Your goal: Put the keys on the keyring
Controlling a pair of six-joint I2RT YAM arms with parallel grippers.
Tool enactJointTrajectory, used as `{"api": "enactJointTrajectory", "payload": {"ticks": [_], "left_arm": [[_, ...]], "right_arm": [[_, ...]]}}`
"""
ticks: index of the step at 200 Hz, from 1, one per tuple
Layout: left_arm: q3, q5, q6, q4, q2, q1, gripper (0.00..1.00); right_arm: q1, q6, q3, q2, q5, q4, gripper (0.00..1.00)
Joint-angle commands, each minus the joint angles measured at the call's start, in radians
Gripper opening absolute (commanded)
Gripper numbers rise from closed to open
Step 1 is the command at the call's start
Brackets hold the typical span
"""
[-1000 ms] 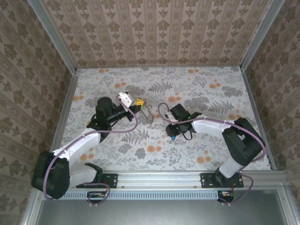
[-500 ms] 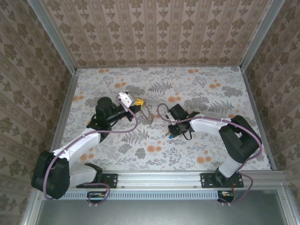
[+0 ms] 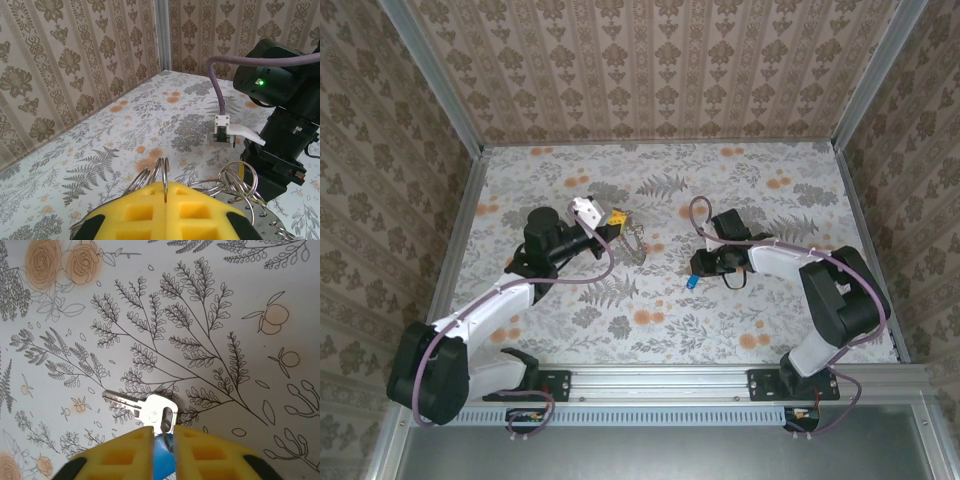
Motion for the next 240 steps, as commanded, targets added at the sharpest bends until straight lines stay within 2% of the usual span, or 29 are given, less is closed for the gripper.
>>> {"api": "enactJointTrajectory", "payload": {"ticks": [1, 76, 103, 121, 183, 240], "left_arm": [[-0.002, 0.013, 0.01, 0.021, -0.006, -0.003, 0.0], [-0.007, 0.01, 0.013, 0.019, -0.006, -0.003, 0.0], [-0.006, 0.011, 0.013, 0.019, -0.006, -0.005, 0.0], [-0.005, 0.011, 0.015, 0.017, -0.007, -0.004, 0.0], [-0.001, 0.014, 0.013, 0.016, -0.005, -0.005, 0.0], [0.003, 0.013, 0.013, 0.011, -0.006, -0.007, 0.0]], "right_arm": [[-0.021, 0.022, 0.011, 0.025, -0.046, 0.007, 0.19], [-0.024, -0.009, 0.042, 0.038, -0.074, -0.037, 0.24], [-0.025, -0.014, 0.044, 0.043, -0.075, -0.046, 0.22], [-0.025, -0.018, 0.042, 0.042, -0.06, -0.05, 0.16], [-0.023, -0.061, 0.057, 0.06, -0.066, -0.091, 0.19], [-0.023, -0.061, 0.057, 0.064, -0.058, -0.069, 0.12]]}}
